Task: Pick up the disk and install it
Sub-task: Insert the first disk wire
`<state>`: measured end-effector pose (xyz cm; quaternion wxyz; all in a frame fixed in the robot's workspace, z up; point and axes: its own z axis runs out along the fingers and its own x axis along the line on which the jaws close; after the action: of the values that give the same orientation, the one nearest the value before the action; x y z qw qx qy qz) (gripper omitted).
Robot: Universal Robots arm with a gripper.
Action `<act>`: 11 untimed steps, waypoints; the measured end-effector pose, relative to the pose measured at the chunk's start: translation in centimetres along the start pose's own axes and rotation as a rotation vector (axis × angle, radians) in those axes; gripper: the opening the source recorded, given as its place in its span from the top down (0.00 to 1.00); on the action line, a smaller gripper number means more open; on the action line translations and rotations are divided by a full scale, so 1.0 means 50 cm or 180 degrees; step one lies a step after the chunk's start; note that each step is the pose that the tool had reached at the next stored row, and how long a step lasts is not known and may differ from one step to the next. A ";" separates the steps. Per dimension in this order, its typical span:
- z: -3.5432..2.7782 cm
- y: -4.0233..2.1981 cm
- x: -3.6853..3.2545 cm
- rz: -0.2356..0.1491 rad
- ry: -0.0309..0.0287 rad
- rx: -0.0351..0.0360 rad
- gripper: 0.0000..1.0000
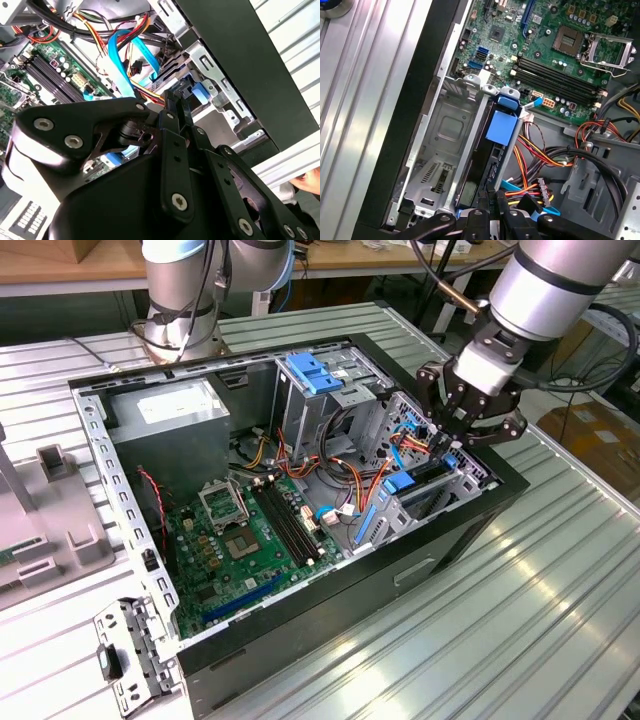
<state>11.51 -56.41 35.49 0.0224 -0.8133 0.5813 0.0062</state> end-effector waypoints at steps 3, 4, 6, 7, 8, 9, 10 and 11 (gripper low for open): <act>0.000 0.000 0.000 0.0044 0.0001 0.0001 0.82; 0.000 0.000 0.000 0.0068 0.0002 0.0002 0.82; 0.001 0.000 0.000 0.0095 0.0003 0.0003 0.82; 0.001 0.000 0.000 0.0111 0.0003 0.0004 0.82; 0.001 0.001 0.000 0.0123 0.0004 0.0004 0.82; 0.001 0.001 0.000 0.0140 0.0004 0.0005 0.82; 0.001 0.001 0.000 0.0151 0.0004 0.0005 0.82; 0.001 0.001 0.000 0.0161 0.0005 0.0006 0.82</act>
<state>11.48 -56.41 35.44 0.0225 -0.7984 0.6017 0.0056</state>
